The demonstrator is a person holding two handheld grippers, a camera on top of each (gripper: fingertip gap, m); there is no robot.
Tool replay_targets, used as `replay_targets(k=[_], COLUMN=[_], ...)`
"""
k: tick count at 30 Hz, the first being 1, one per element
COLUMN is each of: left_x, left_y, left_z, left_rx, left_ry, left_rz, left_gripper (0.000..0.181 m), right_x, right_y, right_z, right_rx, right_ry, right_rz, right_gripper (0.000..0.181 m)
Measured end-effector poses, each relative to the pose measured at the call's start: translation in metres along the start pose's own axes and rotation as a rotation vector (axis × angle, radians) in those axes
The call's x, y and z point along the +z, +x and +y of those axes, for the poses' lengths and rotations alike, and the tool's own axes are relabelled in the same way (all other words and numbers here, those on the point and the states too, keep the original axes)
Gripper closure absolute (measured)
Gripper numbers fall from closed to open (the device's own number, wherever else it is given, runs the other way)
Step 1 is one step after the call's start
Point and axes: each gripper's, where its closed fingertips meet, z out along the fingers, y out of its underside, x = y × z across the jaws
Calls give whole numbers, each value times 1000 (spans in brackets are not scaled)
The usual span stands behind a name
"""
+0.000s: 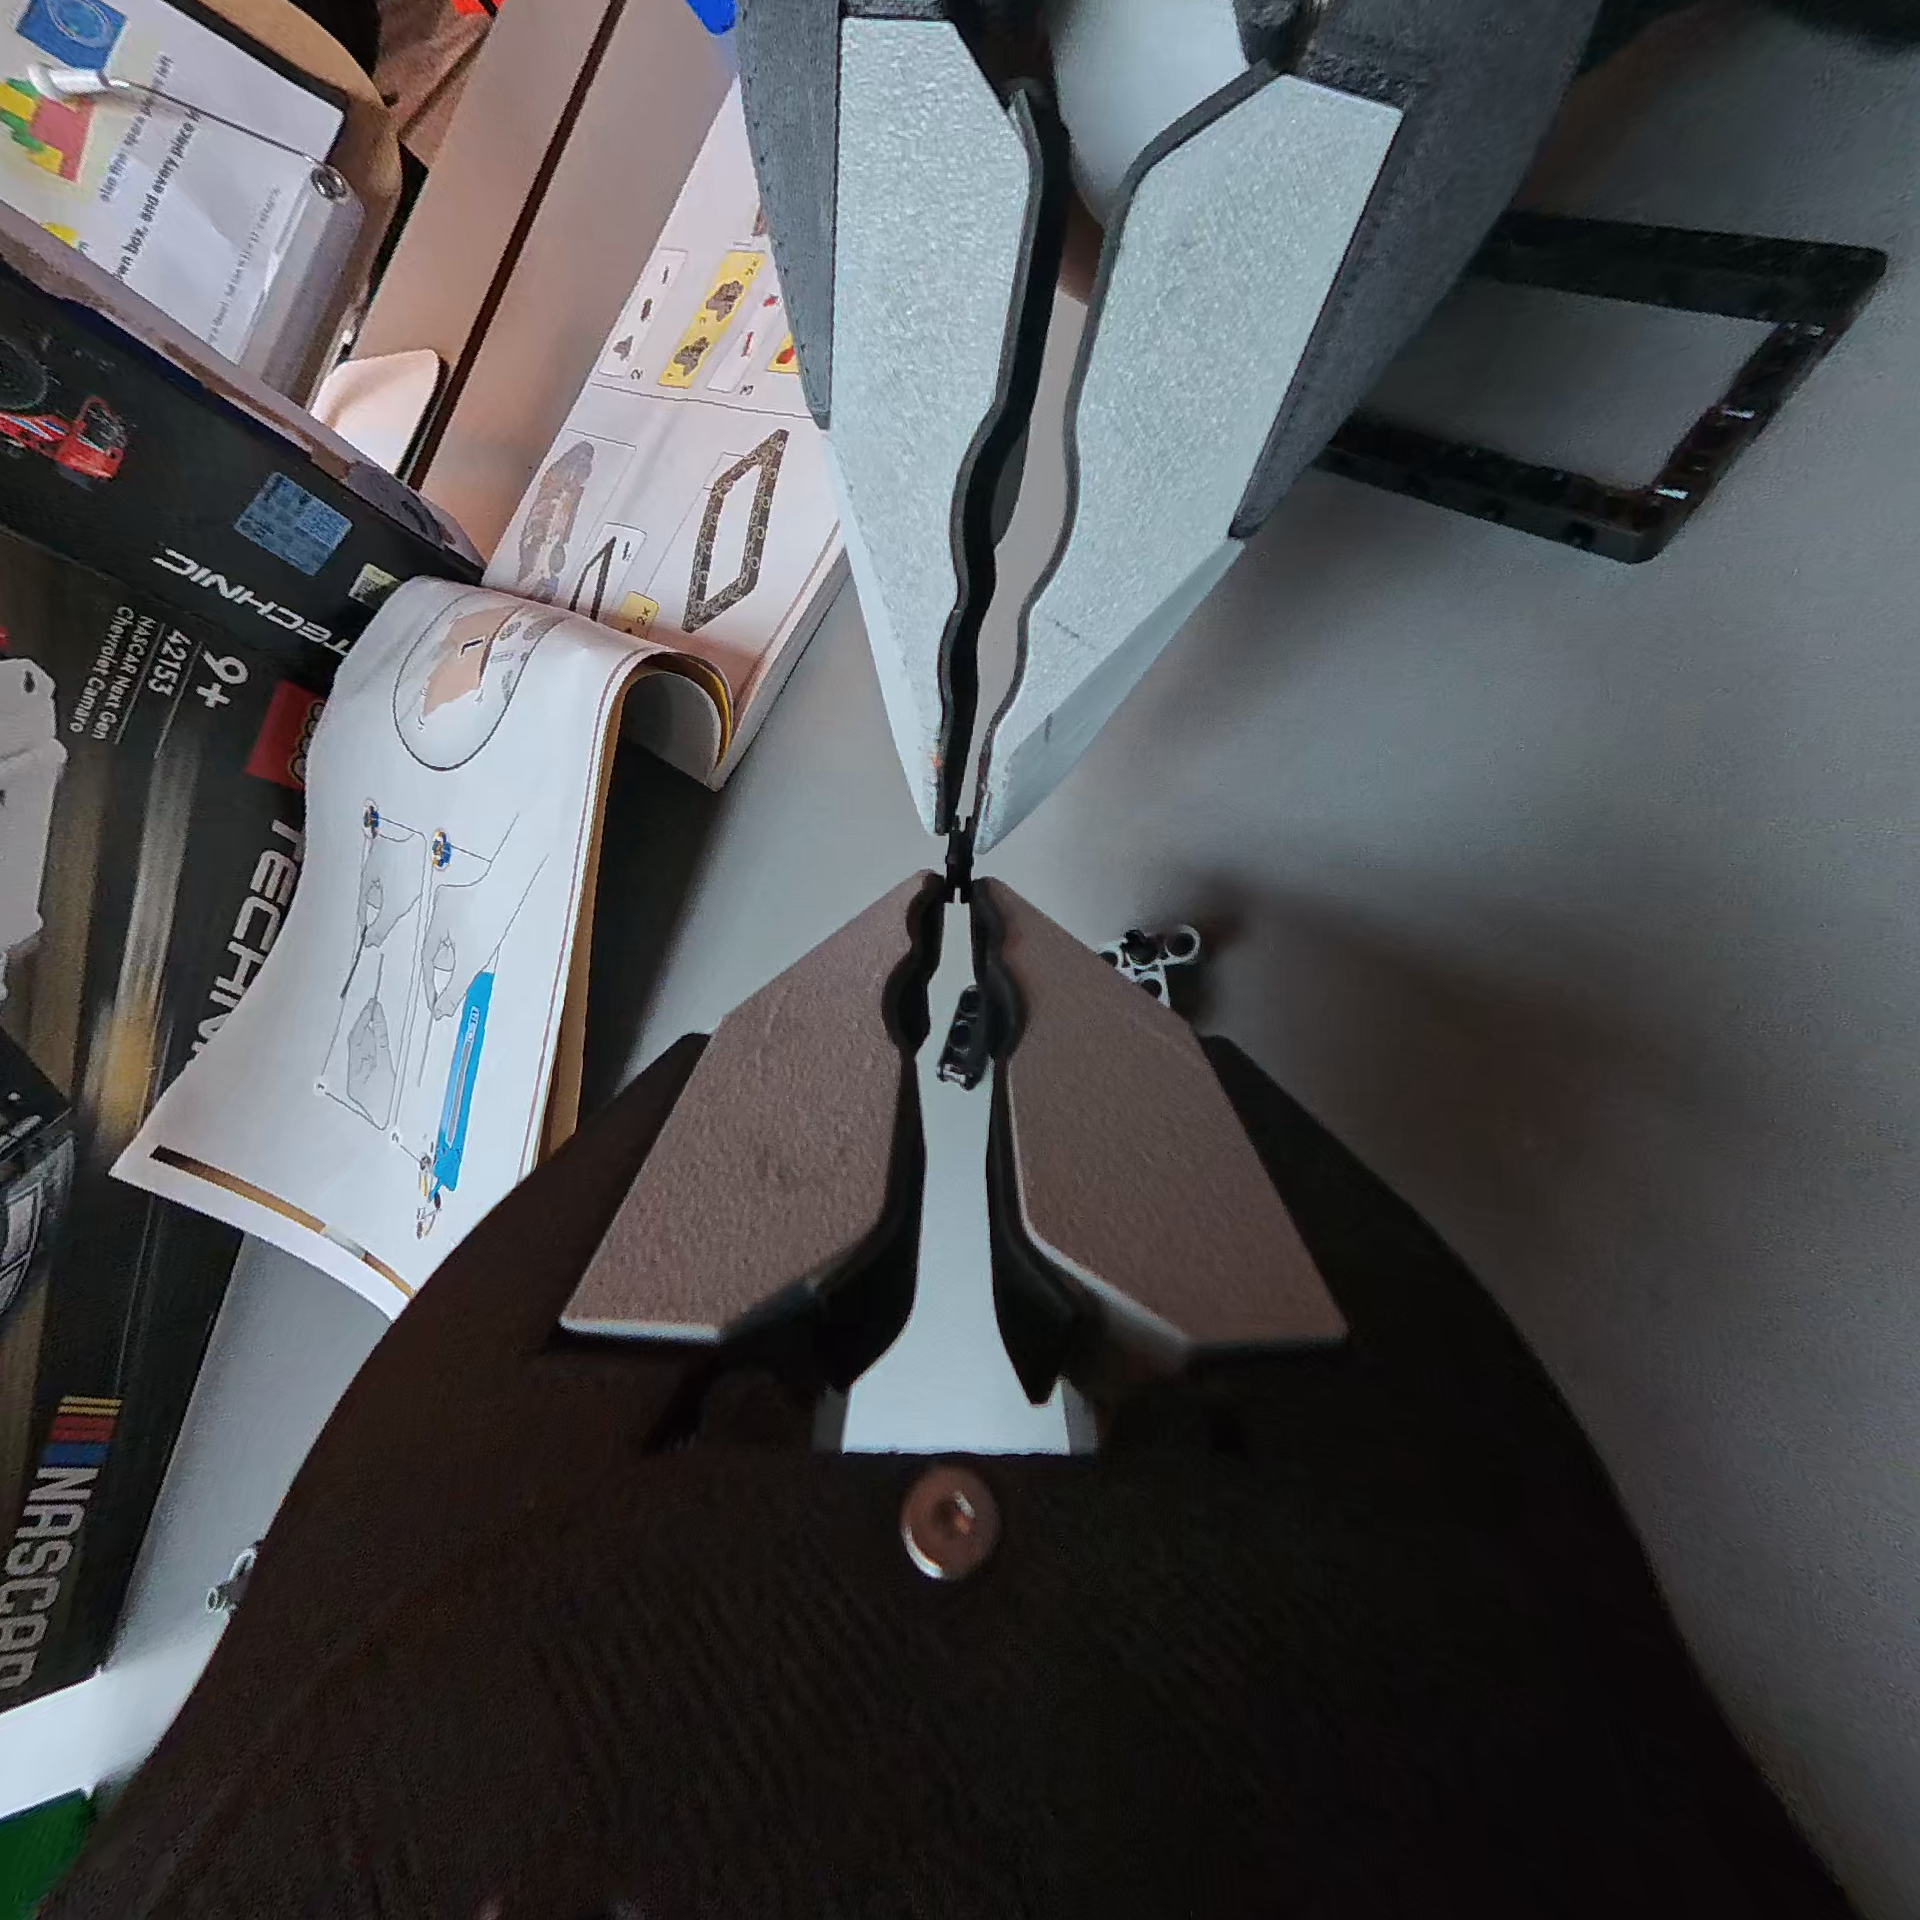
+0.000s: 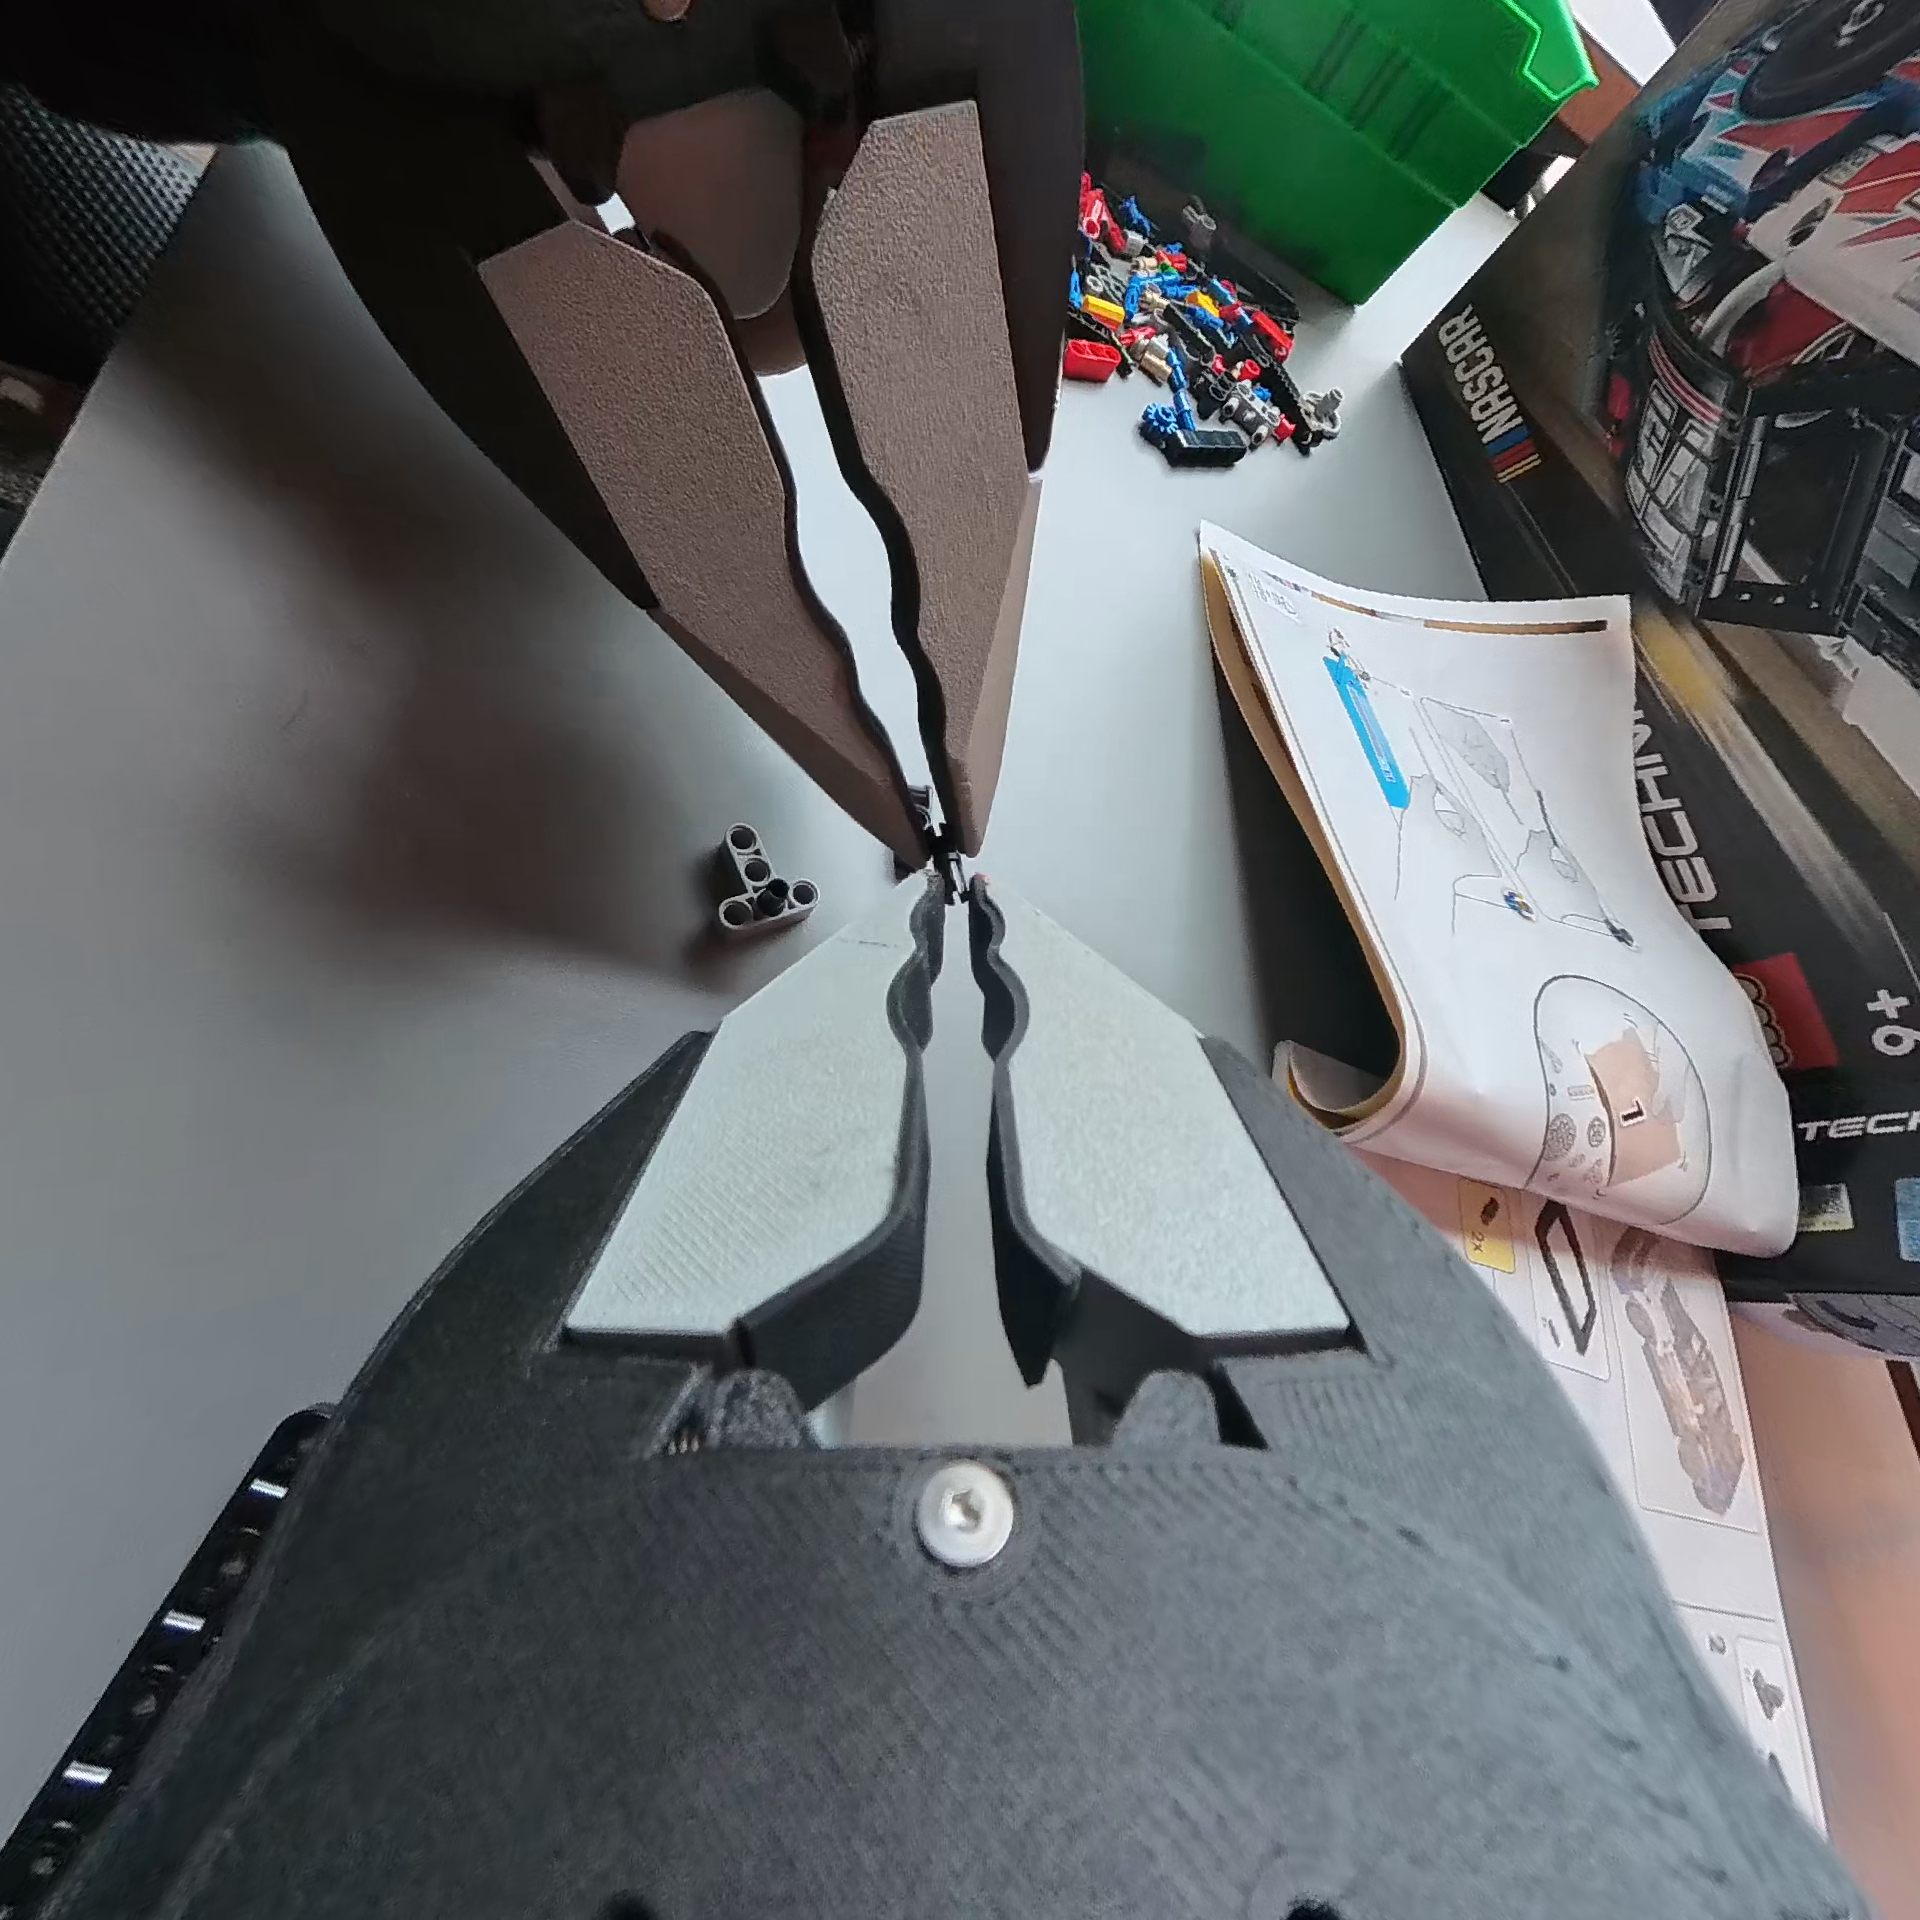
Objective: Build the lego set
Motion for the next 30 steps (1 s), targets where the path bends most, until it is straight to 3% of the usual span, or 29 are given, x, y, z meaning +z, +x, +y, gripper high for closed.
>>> replay_targets(k=[20,30], left_x=[-3,-2], left_y=[9,14], left_z=[0,0], left_rx=[17,-35], left_ry=[-20,-22], left_rz=[85,108], left_gripper=[180,180], right_x=[0,-1], right_y=[-9,-12], right_z=[1,6], right_rx=[-281,-263], right_ry=[-48,-95], right_rz=[38,9], right_gripper=[180,180])
